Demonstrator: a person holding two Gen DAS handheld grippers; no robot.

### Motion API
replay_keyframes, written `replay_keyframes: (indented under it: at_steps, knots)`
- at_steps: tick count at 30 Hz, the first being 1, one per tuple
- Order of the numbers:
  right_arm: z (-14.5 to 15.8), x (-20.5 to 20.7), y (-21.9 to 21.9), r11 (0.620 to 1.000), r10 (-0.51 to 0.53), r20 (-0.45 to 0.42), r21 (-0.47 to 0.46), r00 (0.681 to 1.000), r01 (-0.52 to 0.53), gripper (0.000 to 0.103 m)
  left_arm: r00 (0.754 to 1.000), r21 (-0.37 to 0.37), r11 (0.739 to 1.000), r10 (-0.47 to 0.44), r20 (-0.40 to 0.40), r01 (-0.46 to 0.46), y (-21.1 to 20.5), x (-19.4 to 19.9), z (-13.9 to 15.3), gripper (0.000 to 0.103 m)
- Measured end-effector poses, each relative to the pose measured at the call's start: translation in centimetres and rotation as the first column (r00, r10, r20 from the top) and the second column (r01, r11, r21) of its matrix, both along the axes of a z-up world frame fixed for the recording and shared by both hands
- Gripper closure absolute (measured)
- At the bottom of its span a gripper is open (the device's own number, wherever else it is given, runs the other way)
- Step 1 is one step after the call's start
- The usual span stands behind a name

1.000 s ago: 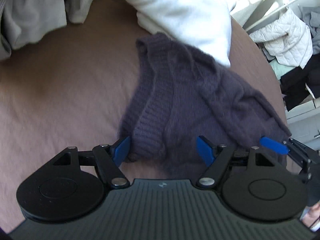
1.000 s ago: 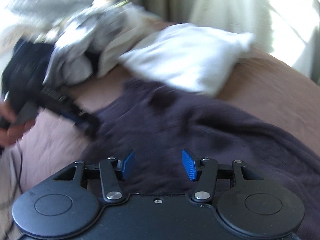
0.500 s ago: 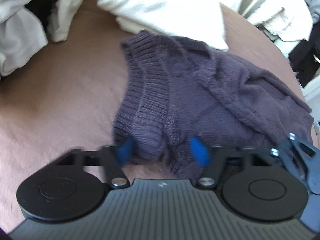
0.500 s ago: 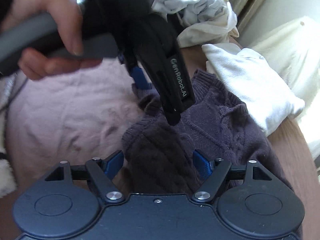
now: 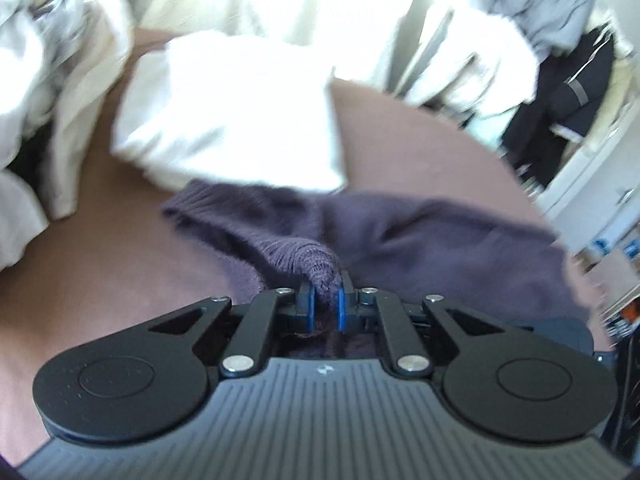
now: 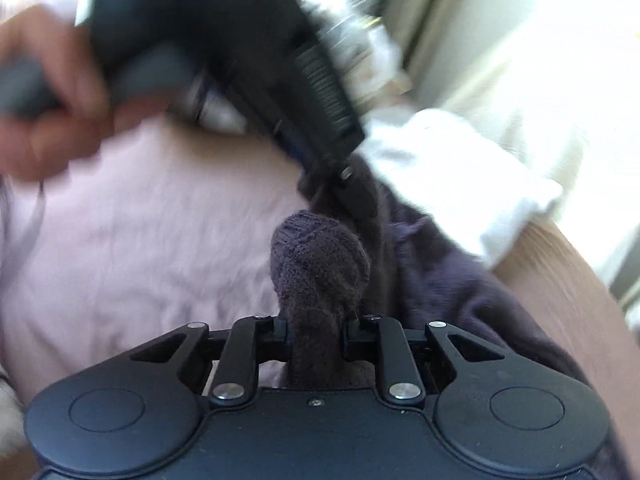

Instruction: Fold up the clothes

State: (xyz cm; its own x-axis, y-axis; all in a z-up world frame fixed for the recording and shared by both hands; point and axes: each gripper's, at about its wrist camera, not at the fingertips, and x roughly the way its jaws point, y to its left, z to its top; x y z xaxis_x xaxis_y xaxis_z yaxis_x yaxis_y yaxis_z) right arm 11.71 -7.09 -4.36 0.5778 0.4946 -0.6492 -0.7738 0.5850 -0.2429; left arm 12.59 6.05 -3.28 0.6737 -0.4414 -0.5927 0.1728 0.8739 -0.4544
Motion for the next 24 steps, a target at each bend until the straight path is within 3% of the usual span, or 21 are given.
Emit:
replay_keyframes:
  at_steps: [2,4,6,9,11,13,14,16,18,21,24]
  knots:
    - [2.0,-0.1,-2.5,0.993,-0.052,-0.014,0.107,0.999,0.053,0.081,0.998,-0.031,0.999,-0.03,0.05,0.032,-0.8,0.1,1.6,0.094]
    - [3.0,-0.3,-5.3,0.971,-0.111,-0.033,0.207,0.993,0.116,0.081,0.989,-0.026,0.992,-0.118,0.086,0.12,-4.4,0.8,3.4,0.094]
    - [3.8,-0.4,-8.2,0.934,-0.175,-0.064,0.306,0.983,0.186,0.081,0.969,-0.009,0.975,-0.218,0.116,0.221,-8.8,1.5,5.2,0.094]
    - [3.7,-1.0,-12.7,0.863,-0.289,-0.123,0.396,0.949,0.314,0.081,0.93,0.032,0.934,-0.357,0.085,0.356,-16.7,3.1,5.6,0.094]
    - [3.1,-1.7,-15.3,0.831,-0.385,-0.118,0.387,0.915,0.4,0.081,0.903,0.1,0.9,-0.428,0.026,0.424,-21.7,4.2,4.7,0.09]
    - [1.8,-1.7,-18.1,0.796,-0.451,-0.163,0.372,0.878,0.478,0.081,0.881,0.185,0.864,-0.473,-0.018,0.468,-25.2,4.5,3.9,0.088]
    - [1.1,-1.6,-19.5,0.775,-0.482,-0.187,0.365,0.856,0.516,0.081,0.872,0.218,0.849,-0.489,-0.021,0.481,-26.3,4.4,3.7,0.083]
    - [-0.6,-1.3,-21.5,0.741,-0.543,-0.23,0.322,0.808,0.59,0.081,0.873,0.255,0.844,-0.488,0.001,0.472,-27.0,3.6,3.6,0.068]
    - [-2.2,-0.8,-22.7,0.716,-0.586,-0.27,0.27,0.764,0.644,0.08,0.877,0.274,0.846,-0.48,0.016,0.458,-26.8,2.9,3.5,0.063]
    - [-3.4,-0.6,-24.1,0.682,-0.57,-0.355,0.299,0.741,0.668,0.079,0.884,0.314,0.84,-0.467,0.003,0.442,-26.1,2.0,2.7,0.061]
    - [-3.6,-0.3,-24.1,0.71,-0.552,-0.332,0.294,0.765,0.639,0.079,0.902,0.362,0.839,-0.431,-0.011,0.406,-25.7,1.5,1.4,0.061]
